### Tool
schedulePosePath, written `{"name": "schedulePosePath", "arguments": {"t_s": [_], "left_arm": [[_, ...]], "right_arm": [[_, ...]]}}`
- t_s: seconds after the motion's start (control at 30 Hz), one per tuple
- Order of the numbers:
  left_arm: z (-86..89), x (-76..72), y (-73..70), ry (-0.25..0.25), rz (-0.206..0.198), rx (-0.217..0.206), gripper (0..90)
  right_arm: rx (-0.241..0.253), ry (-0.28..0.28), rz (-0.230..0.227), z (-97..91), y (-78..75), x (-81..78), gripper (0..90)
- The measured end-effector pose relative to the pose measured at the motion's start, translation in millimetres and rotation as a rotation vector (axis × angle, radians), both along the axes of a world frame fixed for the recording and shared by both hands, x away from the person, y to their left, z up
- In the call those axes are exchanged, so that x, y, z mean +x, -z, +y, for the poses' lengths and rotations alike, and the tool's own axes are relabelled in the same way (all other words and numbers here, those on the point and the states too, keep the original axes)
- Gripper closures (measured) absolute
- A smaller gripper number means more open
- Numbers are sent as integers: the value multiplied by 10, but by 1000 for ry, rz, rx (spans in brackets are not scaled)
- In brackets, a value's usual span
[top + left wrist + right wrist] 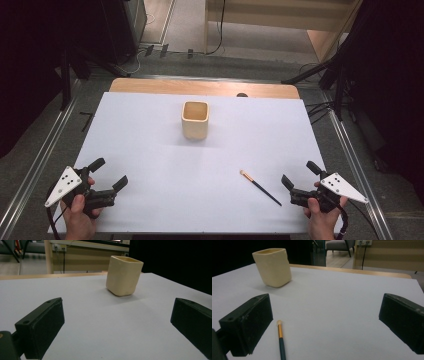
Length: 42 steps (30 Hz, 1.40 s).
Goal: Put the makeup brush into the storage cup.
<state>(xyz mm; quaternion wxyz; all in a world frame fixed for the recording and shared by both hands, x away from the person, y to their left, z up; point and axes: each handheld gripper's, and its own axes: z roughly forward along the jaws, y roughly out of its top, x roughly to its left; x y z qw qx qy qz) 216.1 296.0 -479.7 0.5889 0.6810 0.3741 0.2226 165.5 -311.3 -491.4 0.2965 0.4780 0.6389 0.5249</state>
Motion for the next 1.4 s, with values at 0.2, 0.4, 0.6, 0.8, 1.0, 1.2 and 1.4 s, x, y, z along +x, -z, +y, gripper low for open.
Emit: {"name": "schedulePosePath", "arguments": {"t_s": [0.2, 0.4, 0.6, 0.8, 1.0, 1.2, 1.4], "left_arm": [[-10, 17, 5, 5, 3, 11, 0], [-24, 37, 2, 10, 2, 24, 0], [-44, 40, -1, 13, 1, 29, 0], [-77, 40, 2, 25, -1, 44, 0], [-91, 40, -1, 29, -6, 51, 0], [-90, 40, -1, 32, -6, 57, 0], [-94, 44, -1, 36, -7, 63, 0]], "right_arm": [[-35, -8, -5, 57, -23, -17, 0], [-46, -26, -7, 136, -84, -25, 0], [-47, -48, 12, 194, -160, 21, 0], [-59, -101, 42, 261, -290, 113, 3], [-83, -150, 86, 355, -399, 241, 9], [-130, -190, 134, 466, -487, 361, 46], [-179, -245, 234, 540, -540, 508, 65]]}}
